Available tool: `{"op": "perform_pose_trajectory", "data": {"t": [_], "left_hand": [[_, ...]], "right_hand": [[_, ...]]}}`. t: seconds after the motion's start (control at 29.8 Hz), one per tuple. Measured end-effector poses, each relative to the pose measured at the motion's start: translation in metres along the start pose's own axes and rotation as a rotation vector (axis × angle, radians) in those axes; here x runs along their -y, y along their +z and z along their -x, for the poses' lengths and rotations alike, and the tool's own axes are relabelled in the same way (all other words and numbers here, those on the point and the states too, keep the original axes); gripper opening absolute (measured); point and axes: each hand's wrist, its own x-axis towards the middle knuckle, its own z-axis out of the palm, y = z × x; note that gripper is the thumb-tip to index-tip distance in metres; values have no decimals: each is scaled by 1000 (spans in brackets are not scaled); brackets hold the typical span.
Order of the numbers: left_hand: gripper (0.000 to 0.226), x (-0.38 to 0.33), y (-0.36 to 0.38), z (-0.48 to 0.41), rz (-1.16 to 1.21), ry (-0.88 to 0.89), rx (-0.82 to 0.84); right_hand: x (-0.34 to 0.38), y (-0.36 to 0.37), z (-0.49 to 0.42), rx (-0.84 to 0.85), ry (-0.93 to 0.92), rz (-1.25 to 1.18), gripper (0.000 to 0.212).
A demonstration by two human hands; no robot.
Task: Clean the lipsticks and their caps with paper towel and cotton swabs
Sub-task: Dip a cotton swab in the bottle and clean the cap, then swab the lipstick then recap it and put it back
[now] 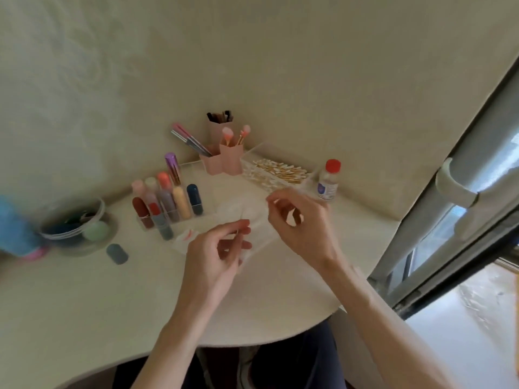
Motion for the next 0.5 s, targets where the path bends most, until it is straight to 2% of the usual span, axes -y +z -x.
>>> {"op": "perform_pose_trajectory", "data": {"t": [0.1,0.2,0.34,0.5], "left_hand": [[26,0,-13,3,22,-47,-64],[20,2,-28,6,92,-95,-124],[20,8,-46,10,104,-92,-182],[24,8,-56,14,76,-84,-176]], "right_hand": [[28,25,18,160,276,-118,11],[42,43,25,267,429,-264,7],[57,58,26,299,513,-395,8],[67,72,21,338,578,-411,6]]}}
